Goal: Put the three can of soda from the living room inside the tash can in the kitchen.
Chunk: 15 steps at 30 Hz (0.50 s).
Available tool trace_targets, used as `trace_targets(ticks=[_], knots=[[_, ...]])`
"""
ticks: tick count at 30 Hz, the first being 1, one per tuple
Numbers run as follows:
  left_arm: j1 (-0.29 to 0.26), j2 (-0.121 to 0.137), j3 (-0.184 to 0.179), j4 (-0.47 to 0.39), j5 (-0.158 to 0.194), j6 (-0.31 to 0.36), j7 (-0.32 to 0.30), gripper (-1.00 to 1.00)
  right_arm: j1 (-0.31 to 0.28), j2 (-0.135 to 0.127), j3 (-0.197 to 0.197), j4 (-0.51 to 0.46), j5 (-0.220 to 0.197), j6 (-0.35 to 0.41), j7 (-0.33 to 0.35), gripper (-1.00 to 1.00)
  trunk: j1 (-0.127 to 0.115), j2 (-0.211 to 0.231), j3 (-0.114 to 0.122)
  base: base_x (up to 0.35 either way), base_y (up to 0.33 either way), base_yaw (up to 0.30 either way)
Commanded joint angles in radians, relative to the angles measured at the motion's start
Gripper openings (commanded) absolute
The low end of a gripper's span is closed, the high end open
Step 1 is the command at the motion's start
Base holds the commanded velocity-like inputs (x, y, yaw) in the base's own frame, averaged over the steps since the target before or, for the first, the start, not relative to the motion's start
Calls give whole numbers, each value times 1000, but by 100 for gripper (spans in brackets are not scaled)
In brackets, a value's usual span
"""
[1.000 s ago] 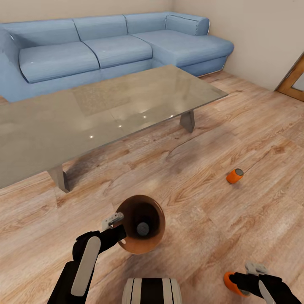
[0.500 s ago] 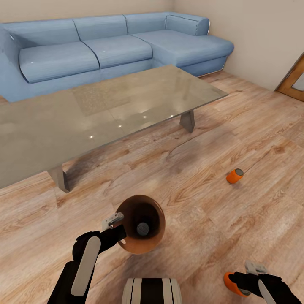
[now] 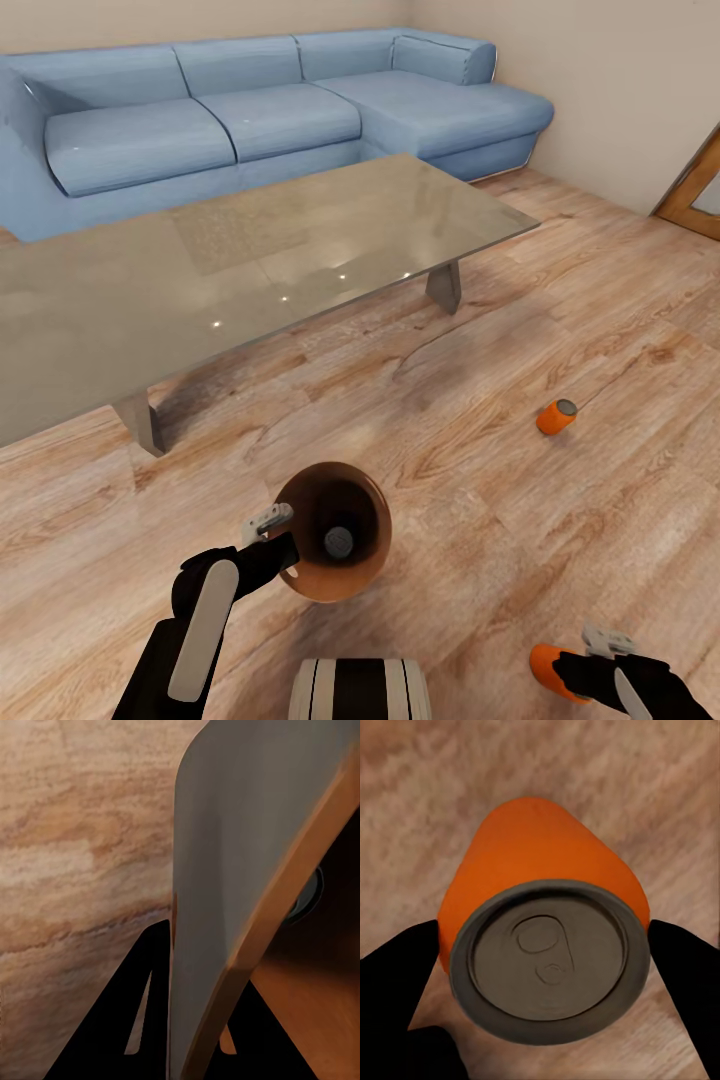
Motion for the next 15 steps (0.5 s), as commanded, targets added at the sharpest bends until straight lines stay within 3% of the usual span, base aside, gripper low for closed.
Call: trace_targets(ticks=[1, 15], knots=[[0, 0, -2, 0, 19, -6, 4, -100, 0, 1, 0, 0, -3, 0, 0, -100, 0, 0, 0, 0, 0, 0], [0, 0, -10, 0, 19, -7, 5, -100, 0, -1, -1, 0, -5, 0, 4, -100, 0, 0, 0, 0, 0, 0]])
